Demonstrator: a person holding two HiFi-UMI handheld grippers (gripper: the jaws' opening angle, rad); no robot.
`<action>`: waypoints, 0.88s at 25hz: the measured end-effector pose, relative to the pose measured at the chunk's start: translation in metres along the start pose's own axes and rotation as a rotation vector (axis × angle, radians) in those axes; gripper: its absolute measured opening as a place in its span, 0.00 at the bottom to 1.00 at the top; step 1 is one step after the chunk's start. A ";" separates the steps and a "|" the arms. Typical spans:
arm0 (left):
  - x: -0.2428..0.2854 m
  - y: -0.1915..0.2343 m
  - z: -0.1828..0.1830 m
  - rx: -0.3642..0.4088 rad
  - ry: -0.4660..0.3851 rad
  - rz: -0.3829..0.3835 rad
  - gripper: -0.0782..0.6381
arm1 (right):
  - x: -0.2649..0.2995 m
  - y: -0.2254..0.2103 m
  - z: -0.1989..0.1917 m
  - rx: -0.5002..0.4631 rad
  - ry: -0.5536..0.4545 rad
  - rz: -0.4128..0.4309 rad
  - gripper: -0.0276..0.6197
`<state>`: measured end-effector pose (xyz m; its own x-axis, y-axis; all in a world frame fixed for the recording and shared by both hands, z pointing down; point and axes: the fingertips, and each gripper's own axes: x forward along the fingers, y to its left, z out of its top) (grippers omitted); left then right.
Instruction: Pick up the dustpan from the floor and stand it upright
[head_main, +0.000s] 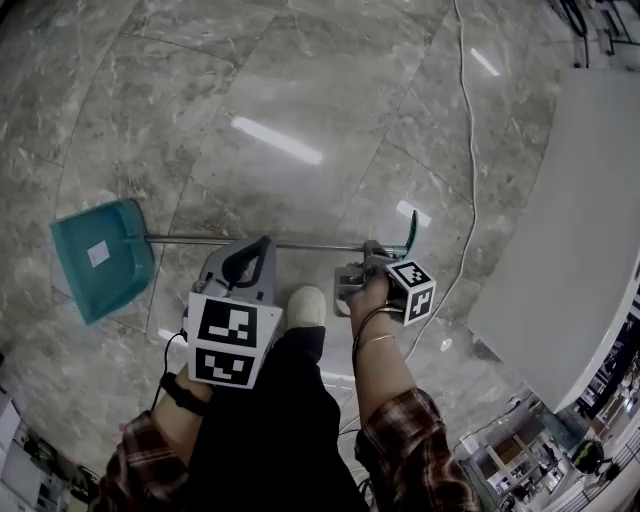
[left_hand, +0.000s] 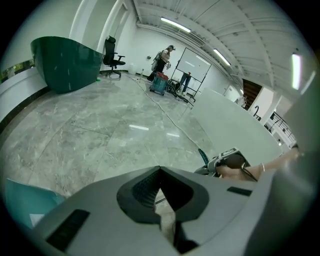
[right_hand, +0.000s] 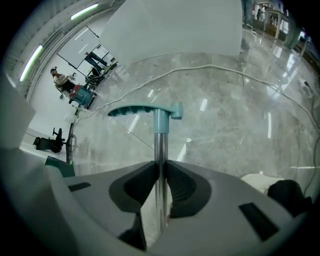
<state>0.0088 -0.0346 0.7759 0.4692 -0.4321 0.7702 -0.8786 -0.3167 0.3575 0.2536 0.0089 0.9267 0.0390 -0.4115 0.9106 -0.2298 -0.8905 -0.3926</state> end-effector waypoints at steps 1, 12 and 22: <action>-0.010 -0.004 0.008 -0.004 -0.005 0.001 0.11 | -0.013 0.011 0.004 -0.012 -0.009 0.010 0.17; -0.134 -0.029 0.115 -0.068 -0.135 0.069 0.11 | -0.170 0.121 0.062 -0.181 -0.116 0.076 0.17; -0.216 -0.051 0.142 -0.153 -0.196 0.125 0.11 | -0.273 0.186 0.071 -0.338 -0.145 0.152 0.17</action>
<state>-0.0352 -0.0453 0.5159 0.3514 -0.6197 0.7018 -0.9270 -0.1256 0.3533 0.2694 -0.0579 0.5962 0.1116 -0.5782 0.8082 -0.5495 -0.7135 -0.4347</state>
